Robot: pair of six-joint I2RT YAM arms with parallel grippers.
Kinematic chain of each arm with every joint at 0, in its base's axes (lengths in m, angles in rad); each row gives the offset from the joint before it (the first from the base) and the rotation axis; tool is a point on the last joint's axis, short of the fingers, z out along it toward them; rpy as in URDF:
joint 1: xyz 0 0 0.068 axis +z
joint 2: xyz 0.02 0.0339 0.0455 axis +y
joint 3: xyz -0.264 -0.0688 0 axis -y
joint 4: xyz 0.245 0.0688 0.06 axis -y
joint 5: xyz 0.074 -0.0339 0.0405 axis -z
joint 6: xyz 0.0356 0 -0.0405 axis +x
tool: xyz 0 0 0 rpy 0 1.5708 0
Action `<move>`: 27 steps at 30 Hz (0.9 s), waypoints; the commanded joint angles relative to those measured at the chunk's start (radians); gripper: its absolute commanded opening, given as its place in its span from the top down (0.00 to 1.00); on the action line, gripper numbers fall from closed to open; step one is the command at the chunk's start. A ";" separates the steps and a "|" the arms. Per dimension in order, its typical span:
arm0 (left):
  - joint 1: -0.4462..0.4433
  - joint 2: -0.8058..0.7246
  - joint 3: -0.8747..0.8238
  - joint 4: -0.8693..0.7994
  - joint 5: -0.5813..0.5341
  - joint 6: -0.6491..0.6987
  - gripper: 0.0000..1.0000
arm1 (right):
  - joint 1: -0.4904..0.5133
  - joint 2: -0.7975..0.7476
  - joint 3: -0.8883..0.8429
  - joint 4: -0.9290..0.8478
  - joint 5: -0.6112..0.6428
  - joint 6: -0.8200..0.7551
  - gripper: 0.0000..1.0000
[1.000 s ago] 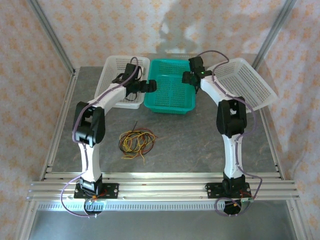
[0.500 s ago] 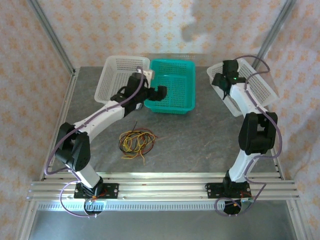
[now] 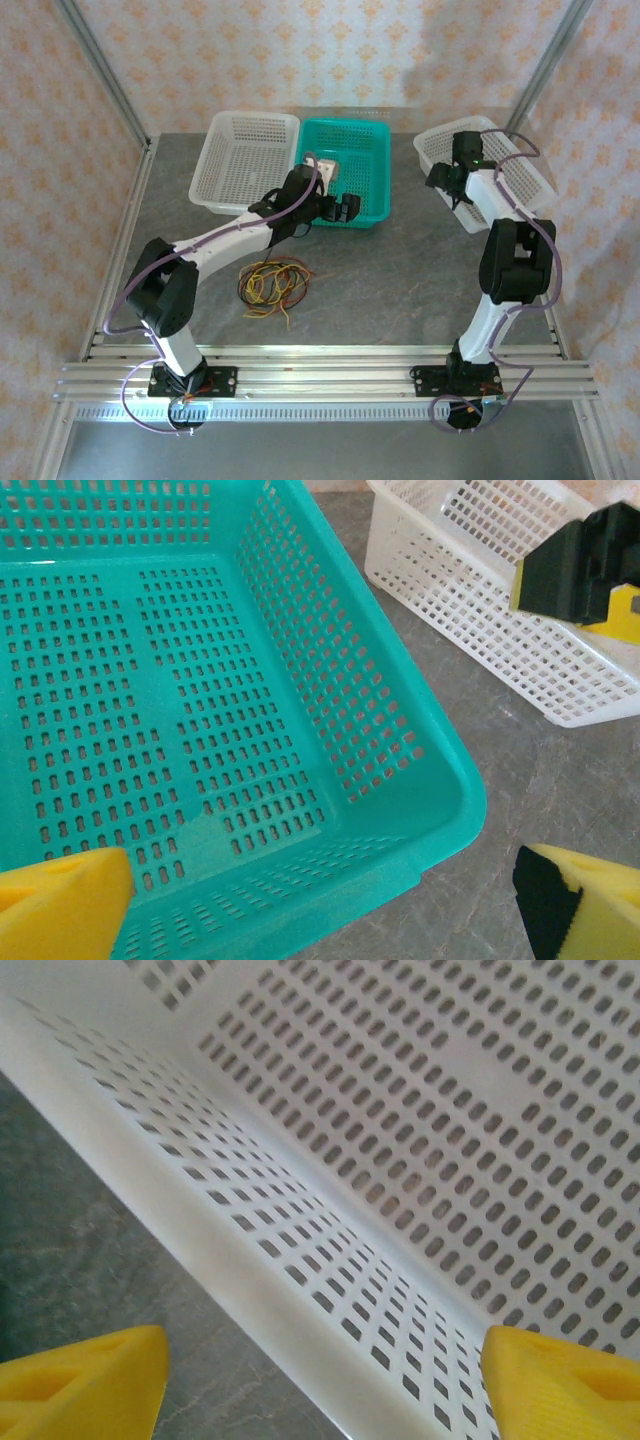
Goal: Untangle the cables
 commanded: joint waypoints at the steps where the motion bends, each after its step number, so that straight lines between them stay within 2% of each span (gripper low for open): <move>1: 0.002 -0.002 0.042 0.024 0.007 0.000 0.01 | -0.009 0.028 0.034 -0.059 0.019 -0.019 0.23; 4: 0.002 0.002 0.052 0.016 0.007 0.003 0.01 | -0.008 0.037 0.034 -0.053 -0.005 -0.021 0.33; 8: 0.004 0.007 0.054 0.015 0.006 0.002 0.01 | -0.006 0.047 0.043 -0.036 -0.062 -0.025 0.53; 13: 0.006 0.004 0.054 0.014 -0.008 -0.002 0.01 | 0.024 0.074 0.074 -0.018 -0.139 -0.051 0.69; 21: 0.039 -0.023 0.024 0.014 -0.025 -0.030 0.01 | 0.085 0.133 0.136 0.024 -0.196 -0.009 0.74; 27: 0.067 -0.051 -0.006 0.013 -0.031 -0.042 0.01 | 0.111 0.214 0.254 0.028 -0.285 0.016 0.77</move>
